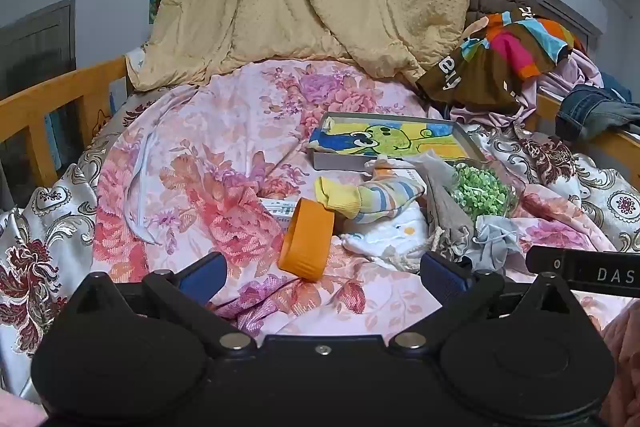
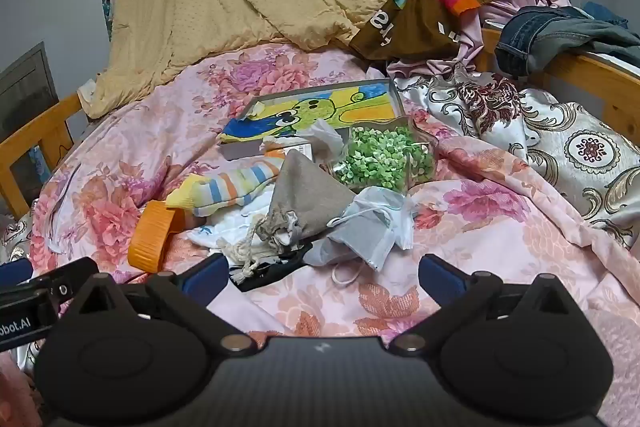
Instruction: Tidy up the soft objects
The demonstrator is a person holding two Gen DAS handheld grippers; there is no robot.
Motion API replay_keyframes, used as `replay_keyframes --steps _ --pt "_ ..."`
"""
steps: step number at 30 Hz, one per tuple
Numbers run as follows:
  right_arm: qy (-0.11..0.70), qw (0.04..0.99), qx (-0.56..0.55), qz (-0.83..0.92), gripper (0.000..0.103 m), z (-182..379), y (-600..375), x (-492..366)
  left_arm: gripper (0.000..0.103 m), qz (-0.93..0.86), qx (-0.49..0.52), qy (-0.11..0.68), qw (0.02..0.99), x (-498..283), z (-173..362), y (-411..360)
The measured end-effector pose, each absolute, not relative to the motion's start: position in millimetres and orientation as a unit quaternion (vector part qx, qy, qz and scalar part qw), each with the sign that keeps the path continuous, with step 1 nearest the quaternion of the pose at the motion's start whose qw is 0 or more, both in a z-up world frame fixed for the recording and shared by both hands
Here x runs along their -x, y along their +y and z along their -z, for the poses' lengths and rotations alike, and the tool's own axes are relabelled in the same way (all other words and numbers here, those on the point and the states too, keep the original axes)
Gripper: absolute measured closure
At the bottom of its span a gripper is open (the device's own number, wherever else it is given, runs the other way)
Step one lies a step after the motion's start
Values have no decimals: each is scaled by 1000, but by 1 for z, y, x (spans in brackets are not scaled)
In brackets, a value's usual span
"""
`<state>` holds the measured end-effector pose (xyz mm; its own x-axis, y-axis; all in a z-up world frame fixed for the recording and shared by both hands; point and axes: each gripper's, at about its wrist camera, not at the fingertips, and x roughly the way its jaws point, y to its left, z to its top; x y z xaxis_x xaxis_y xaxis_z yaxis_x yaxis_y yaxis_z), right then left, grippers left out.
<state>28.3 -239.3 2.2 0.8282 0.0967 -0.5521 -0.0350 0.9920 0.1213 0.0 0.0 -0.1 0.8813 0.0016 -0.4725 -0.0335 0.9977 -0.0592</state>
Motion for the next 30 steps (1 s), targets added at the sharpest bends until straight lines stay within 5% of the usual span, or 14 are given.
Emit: replay_keyframes --steps 30 --pt "293 954 -52 -36 0 -3 -240 -29 1 -10 37 248 968 0 6 0"
